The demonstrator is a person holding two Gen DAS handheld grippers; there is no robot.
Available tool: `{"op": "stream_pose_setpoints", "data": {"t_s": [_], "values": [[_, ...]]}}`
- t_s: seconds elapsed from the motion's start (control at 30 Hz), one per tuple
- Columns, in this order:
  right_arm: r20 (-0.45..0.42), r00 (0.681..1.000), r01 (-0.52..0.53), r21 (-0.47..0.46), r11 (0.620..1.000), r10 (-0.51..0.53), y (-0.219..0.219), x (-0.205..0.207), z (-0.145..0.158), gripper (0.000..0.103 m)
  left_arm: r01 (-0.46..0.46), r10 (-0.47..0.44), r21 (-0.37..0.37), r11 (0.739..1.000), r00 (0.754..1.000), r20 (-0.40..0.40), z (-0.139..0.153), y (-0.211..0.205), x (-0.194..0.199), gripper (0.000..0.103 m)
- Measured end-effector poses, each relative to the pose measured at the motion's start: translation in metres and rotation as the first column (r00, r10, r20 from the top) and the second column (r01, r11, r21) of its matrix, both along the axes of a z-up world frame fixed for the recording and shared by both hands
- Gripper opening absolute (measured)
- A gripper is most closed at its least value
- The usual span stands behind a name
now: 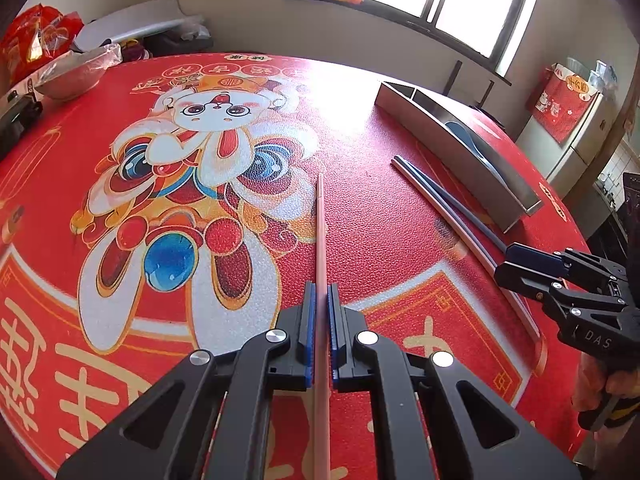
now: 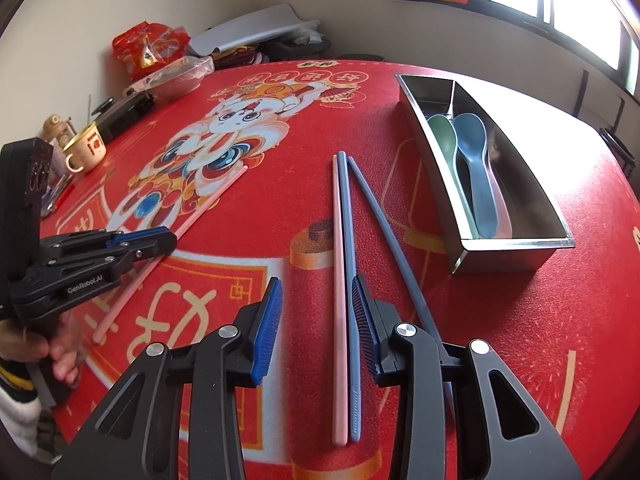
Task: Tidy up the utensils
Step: 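Close the right tool on the second pink chopstick while the left tool holds the first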
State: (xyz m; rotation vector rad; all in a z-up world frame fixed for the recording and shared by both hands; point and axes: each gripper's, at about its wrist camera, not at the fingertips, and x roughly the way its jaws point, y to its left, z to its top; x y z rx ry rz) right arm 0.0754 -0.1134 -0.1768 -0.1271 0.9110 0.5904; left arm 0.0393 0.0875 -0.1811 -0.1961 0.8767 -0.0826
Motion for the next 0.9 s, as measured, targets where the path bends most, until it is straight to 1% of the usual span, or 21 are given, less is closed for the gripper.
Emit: {"op": "stream_pose_setpoints", "data": {"t_s": [0.1, 0.27, 0.3, 0.4, 0.47, 0.53, 0.77, 0.9], "values": [[-0.008, 1.0, -0.008, -0.01, 1.0, 0.008, 0.004, 0.001, -0.004, 0.029, 0.0, 0.0, 0.0, 1.0, 1.0, 0.0, 0.0, 0.0, 0.0, 0.007], [-0.008, 1.0, -0.011, -0.042, 0.999, 0.011, 0.007, 0.006, -0.008, 0.024, -0.001, 0.001, -0.009, 1.0, 1.0, 0.0, 0.0, 0.001, 0.0, 0.007], [-0.009, 1.0, -0.015, -0.045, 0.999, 0.014, 0.008, 0.007, -0.008, 0.021, -0.001, 0.001, -0.012, 1.0, 1.0, 0.0, 0.0, 0.001, 0.0, 0.007], [-0.016, 1.0, -0.017, -0.045, 0.999, 0.016, 0.01, 0.011, -0.009, 0.016, -0.002, 0.002, -0.018, 1.0, 1.0, 0.001, -0.001, 0.002, 0.0, 0.007], [-0.042, 0.999, -0.01, -0.042, 0.999, 0.008, 0.01, 0.017, -0.013, 0.013, -0.001, 0.001, -0.02, 1.0, 1.0, 0.001, -0.001, 0.002, 0.0, 0.007], [-0.04, 0.999, -0.008, -0.038, 0.999, 0.006, 0.012, 0.021, -0.014, 0.012, -0.001, 0.001, -0.019, 1.0, 1.0, 0.001, -0.001, 0.002, -0.001, 0.007], [0.001, 1.0, -0.021, -0.126, 0.992, 0.022, 0.03, 0.024, -0.012, 0.009, 0.003, -0.003, -0.013, 1.0, 1.0, 0.002, 0.0, 0.001, 0.0, 0.007], [0.032, 0.999, -0.036, -0.154, 0.987, 0.041, 0.039, 0.025, -0.012, 0.009, 0.003, -0.003, -0.008, 1.0, 1.0, 0.002, 0.0, -0.001, 0.0, 0.007]]}}
